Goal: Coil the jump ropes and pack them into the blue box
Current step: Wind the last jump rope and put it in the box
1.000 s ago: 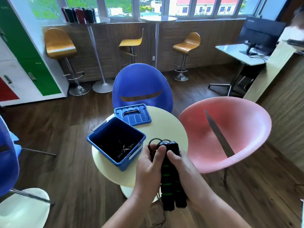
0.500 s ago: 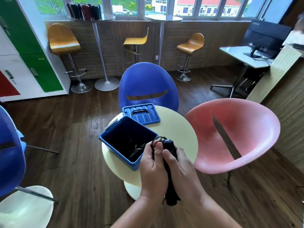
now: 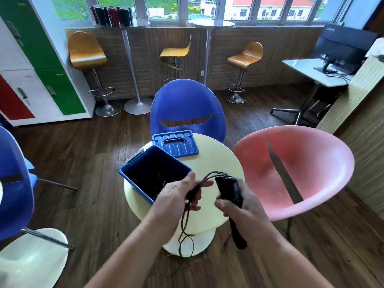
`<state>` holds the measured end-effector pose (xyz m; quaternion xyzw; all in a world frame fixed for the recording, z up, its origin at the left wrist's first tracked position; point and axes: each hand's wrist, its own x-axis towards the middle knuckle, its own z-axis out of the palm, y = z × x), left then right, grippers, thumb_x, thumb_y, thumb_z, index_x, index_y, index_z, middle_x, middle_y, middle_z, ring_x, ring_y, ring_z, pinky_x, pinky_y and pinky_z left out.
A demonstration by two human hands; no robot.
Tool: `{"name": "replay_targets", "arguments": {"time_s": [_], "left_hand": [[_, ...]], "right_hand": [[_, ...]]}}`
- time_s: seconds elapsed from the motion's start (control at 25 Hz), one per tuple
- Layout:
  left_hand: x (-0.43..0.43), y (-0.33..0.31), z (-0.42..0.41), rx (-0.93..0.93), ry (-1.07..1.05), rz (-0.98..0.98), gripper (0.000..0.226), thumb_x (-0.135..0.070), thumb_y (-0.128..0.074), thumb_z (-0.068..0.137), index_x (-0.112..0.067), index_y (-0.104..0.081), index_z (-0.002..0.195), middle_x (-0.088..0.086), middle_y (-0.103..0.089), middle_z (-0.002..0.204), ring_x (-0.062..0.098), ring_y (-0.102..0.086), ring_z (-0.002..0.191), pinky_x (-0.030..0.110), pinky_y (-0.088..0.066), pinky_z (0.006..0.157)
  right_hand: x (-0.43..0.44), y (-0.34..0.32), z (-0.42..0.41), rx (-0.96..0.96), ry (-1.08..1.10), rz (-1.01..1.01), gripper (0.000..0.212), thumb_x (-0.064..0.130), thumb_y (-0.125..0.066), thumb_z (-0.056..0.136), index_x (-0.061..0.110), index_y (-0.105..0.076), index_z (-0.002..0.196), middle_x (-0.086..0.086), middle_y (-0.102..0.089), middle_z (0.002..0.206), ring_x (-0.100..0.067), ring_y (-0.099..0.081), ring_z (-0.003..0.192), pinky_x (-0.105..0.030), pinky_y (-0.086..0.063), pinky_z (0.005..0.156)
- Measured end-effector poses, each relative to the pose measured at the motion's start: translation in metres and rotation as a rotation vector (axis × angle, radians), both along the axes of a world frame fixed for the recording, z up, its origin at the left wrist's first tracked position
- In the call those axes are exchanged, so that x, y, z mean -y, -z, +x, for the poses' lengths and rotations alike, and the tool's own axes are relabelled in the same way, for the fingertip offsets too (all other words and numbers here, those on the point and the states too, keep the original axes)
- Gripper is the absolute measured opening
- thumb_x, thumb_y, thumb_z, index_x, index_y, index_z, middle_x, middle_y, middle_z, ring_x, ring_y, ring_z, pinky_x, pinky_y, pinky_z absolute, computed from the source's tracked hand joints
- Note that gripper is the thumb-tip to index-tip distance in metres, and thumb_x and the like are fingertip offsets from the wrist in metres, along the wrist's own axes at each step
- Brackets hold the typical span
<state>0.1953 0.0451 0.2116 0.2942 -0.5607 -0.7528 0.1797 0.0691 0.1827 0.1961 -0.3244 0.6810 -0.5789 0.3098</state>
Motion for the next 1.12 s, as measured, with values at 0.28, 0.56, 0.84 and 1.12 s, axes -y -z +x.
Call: {"name": "replay_targets", "arguments": {"time_s": [0.28,0.56,0.84,1.12], "left_hand": [[-0.021,-0.029,-0.021,-0.07,-0.003,-0.243,0.017,-0.028,-0.068,0.094,-0.016,-0.077,0.086,-0.002,-0.062,0.069,0.017,-0.057,0.058,0.034,-0.053,0.061],[-0.071,-0.018,-0.029,-0.107,-0.297,-0.356,0.007,-0.021,-0.071,0.095,-0.023,-0.075,0.09,0.013,-0.071,0.071,0.019,-0.059,0.054,0.036,-0.051,0.047],[-0.079,-0.008,-0.026,-0.078,-0.375,-0.451,0.016,-0.017,-0.08,0.088,-0.02,-0.075,0.074,-0.002,-0.067,0.062,0.011,-0.058,0.056,0.032,-0.049,0.052],[-0.074,0.003,-0.027,-0.049,-0.422,-0.487,0.017,-0.032,-0.076,0.076,-0.02,-0.072,0.065,-0.001,-0.064,0.078,0.014,-0.064,0.064,0.025,-0.053,0.06]], "right_hand": [[-0.003,-0.018,-0.021,0.191,-0.011,-0.194,0.035,0.017,-0.068,0.071,0.011,-0.064,0.106,-0.006,-0.067,0.093,-0.022,-0.06,0.09,-0.038,-0.047,0.083],[0.001,-0.045,-0.015,0.685,-0.037,-0.421,0.019,0.008,-0.048,0.075,0.004,-0.064,0.084,-0.018,-0.054,0.072,-0.033,-0.055,0.057,-0.041,-0.048,0.054],[0.01,-0.042,-0.022,0.809,0.151,-0.582,0.046,0.018,-0.051,0.079,0.015,-0.063,0.123,-0.004,-0.065,0.09,-0.019,-0.062,0.076,-0.038,-0.05,0.085],[0.024,-0.043,-0.009,0.762,0.344,-0.598,0.032,0.024,-0.07,0.085,0.013,-0.057,0.112,-0.002,-0.056,0.078,-0.019,-0.055,0.068,-0.034,-0.05,0.071]]}}
